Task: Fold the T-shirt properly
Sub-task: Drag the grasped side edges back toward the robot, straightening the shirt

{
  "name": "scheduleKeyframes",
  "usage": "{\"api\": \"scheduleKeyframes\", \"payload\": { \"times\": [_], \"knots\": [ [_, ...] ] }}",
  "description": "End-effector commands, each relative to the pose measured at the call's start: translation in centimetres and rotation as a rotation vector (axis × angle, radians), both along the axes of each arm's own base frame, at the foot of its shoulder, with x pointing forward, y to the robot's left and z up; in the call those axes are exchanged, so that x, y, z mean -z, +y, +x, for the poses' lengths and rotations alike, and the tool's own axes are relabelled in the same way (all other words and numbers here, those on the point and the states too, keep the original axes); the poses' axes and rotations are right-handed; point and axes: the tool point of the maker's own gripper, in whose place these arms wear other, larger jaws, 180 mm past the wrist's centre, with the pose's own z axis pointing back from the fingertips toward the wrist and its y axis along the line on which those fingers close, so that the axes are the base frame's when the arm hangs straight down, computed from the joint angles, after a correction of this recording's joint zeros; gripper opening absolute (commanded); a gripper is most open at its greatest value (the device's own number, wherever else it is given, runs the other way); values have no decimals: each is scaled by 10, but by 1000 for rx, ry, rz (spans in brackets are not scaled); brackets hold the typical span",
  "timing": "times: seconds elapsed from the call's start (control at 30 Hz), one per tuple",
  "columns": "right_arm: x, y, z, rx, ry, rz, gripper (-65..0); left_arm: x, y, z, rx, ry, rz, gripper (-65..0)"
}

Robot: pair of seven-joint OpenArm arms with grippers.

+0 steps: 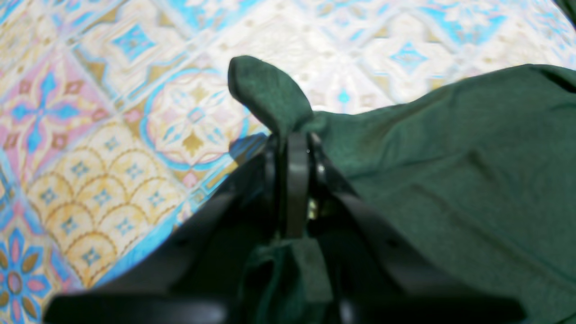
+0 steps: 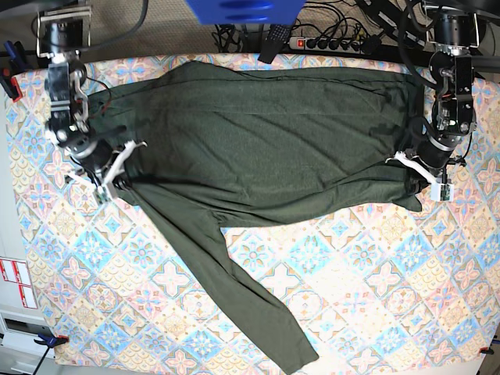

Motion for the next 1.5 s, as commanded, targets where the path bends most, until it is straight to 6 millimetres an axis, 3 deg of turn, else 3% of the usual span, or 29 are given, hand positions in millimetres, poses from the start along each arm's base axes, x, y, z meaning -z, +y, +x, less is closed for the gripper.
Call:
{"api": "scheduleKeyframes", "payload": {
  "times": [0.0,0.33,0.7,0.9,1.47],
  "knots": [
    [-13,-4,2,-2,-39,-1,-649,-13,14,4,1,-34,57,-650],
    [-23,-20,-35,31,-39,-31,-649,-16,37,-7,-25,-20,137,-650],
    [-5,-24,-70,36,38,-41,-649,-14,31,-23,-1,-3,145,-650],
    [-1,-26,-79,40,59,-45,-649,-11,31,-25,-2,8,146,-650],
    [7,-28,-94,43,94,-49,-650,10,35,-59,7,96,158,-650]
  ]
}}
